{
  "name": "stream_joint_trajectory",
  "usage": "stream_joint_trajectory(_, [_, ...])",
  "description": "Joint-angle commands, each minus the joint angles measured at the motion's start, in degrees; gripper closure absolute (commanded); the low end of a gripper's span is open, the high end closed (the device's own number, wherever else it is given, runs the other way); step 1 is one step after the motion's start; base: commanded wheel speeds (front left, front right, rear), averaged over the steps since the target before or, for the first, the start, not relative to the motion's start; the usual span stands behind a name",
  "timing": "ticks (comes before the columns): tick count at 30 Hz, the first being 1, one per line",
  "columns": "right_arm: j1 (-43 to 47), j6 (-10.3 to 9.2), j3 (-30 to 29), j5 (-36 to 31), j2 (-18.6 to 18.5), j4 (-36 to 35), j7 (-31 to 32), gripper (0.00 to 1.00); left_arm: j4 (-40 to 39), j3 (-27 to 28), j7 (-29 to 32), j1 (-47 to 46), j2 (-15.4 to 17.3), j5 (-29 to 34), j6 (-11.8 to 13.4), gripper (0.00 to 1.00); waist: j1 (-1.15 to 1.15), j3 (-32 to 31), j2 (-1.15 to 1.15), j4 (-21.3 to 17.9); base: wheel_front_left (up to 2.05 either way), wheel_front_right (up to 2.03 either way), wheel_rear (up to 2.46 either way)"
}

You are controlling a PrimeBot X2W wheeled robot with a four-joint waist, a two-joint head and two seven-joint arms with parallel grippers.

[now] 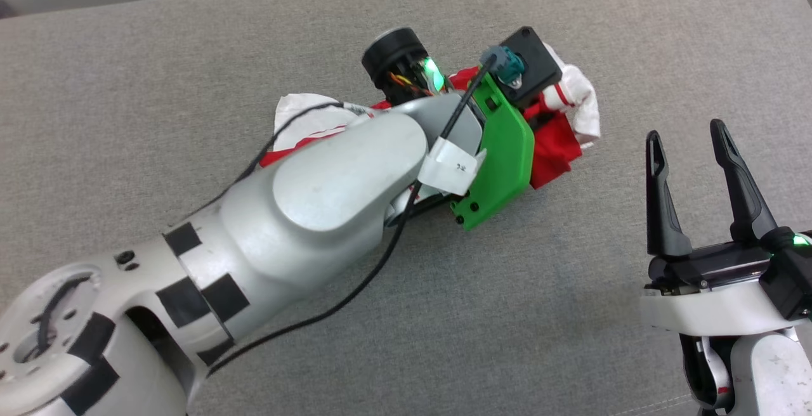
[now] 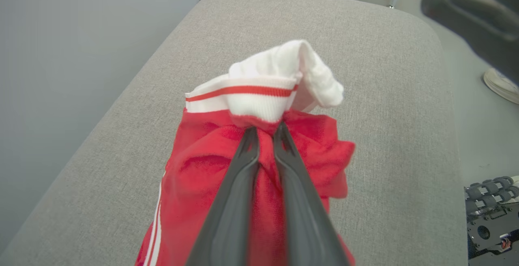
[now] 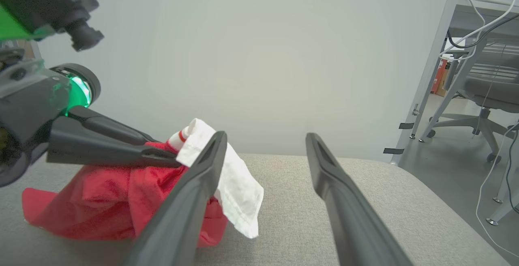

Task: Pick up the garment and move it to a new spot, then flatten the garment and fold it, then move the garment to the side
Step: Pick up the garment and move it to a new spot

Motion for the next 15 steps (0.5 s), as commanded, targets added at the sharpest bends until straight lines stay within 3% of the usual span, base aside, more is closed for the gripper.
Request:
stream_joint_trajectory(1, [0.85,-0.05,-0.05,0.35,0.00,-0.01,-0.28,0.00,1.21,-0.57,-0.48,2.25,-0.90,-0.49,-0.15,1.00,0.00,1.05,-0.01,-1.34,0.00,0.00,0.00])
stream_joint_trajectory(8, [0.75,-0.05,-0.47,0.54,0.00,0.32,-0.28,0.00,3.13,-1.20,3.54,14.16,-4.98,5.34,-0.15,1.00,0.00,1.61,-0.01,-0.96,0.00,0.00,0.00])
stream_joint_trajectory(15, [0.43,-0.05,0.18,-0.26,0.00,0.87,-0.28,0.00,3.34,-1.22,6.91,22.40,-6.63,8.83,-0.15,1.00,0.00,1.59,-0.01,-0.06,0.00,0.00,0.00])
